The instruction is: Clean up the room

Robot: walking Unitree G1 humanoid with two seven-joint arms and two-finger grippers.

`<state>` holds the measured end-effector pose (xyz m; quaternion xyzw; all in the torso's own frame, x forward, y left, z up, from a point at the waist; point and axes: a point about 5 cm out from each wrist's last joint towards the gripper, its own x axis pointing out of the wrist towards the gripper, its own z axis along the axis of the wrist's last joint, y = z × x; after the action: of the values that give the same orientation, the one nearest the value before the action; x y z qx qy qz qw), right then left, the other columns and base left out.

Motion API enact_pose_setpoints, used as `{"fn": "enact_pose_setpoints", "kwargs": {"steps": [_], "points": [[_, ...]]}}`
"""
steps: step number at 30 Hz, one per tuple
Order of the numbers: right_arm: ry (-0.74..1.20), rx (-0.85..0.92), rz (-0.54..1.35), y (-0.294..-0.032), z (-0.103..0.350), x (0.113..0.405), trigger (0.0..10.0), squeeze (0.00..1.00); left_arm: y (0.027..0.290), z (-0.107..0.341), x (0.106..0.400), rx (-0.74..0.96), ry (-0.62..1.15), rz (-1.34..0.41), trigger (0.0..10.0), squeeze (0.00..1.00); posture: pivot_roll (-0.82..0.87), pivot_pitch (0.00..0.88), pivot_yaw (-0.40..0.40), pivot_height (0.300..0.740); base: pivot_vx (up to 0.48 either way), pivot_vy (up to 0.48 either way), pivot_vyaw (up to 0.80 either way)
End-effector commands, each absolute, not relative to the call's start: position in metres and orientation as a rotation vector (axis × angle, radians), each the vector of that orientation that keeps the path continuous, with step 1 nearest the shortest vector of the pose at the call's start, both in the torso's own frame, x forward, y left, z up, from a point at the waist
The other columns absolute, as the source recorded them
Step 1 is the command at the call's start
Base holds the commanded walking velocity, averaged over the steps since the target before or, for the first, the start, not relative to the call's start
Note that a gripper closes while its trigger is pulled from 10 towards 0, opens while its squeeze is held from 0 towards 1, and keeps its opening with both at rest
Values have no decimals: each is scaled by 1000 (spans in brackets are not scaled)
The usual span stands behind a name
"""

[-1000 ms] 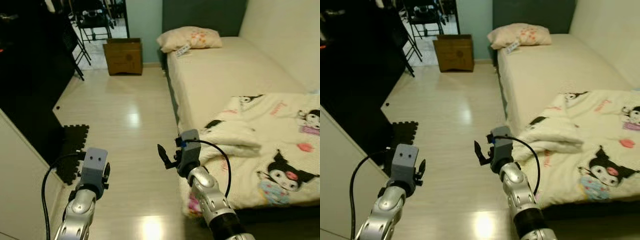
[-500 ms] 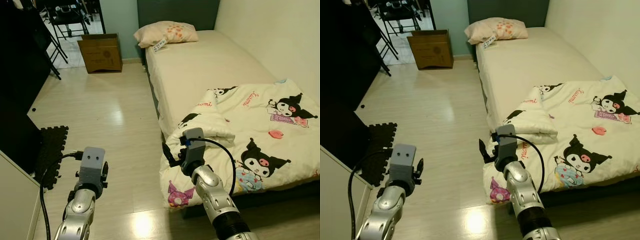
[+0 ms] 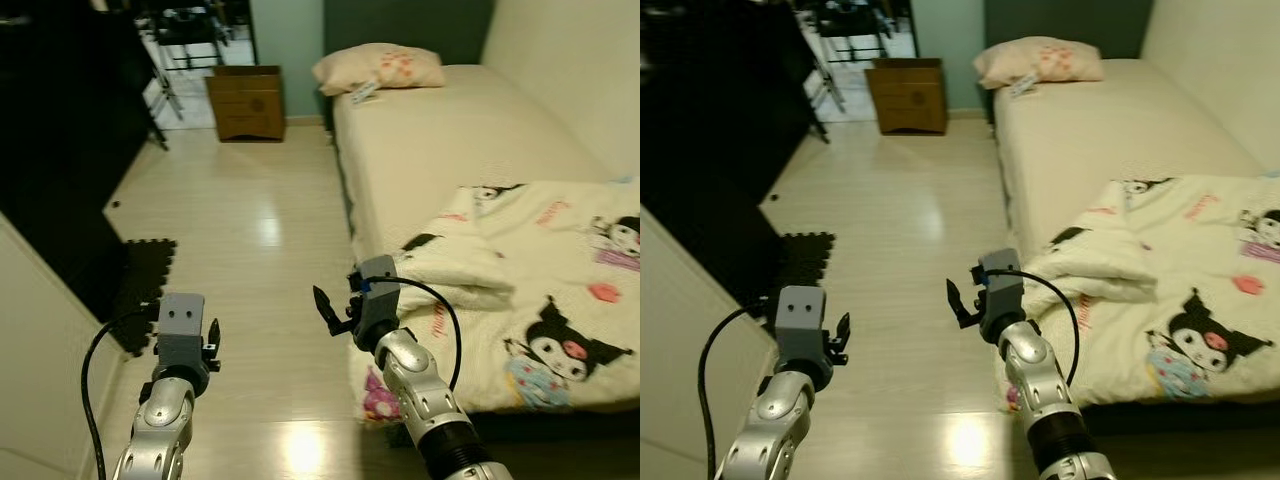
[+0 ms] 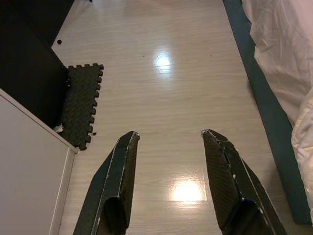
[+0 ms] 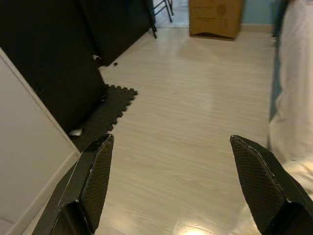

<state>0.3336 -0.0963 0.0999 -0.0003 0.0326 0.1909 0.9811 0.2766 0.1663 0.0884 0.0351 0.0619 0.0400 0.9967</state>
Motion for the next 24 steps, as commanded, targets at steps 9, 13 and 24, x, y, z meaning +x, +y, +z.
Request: {"fn": "enact_pose_setpoints", "kwargs": {"steps": [9,13,24], "points": [[76,28,353,-102,97,334,10000,0,165,94,279,120,103,77,10000,0,-30,130,36,738,0,0,267],[73,28,357,-101,97,334,10000,0,166,96,279,107,83,75,10000,0,-29,131,35,738,230,0,0],[70,31,364,-99,97,334,10000,0,167,99,280,115,70,78,10000,0,-27,128,37,738,429,0,0]]}}
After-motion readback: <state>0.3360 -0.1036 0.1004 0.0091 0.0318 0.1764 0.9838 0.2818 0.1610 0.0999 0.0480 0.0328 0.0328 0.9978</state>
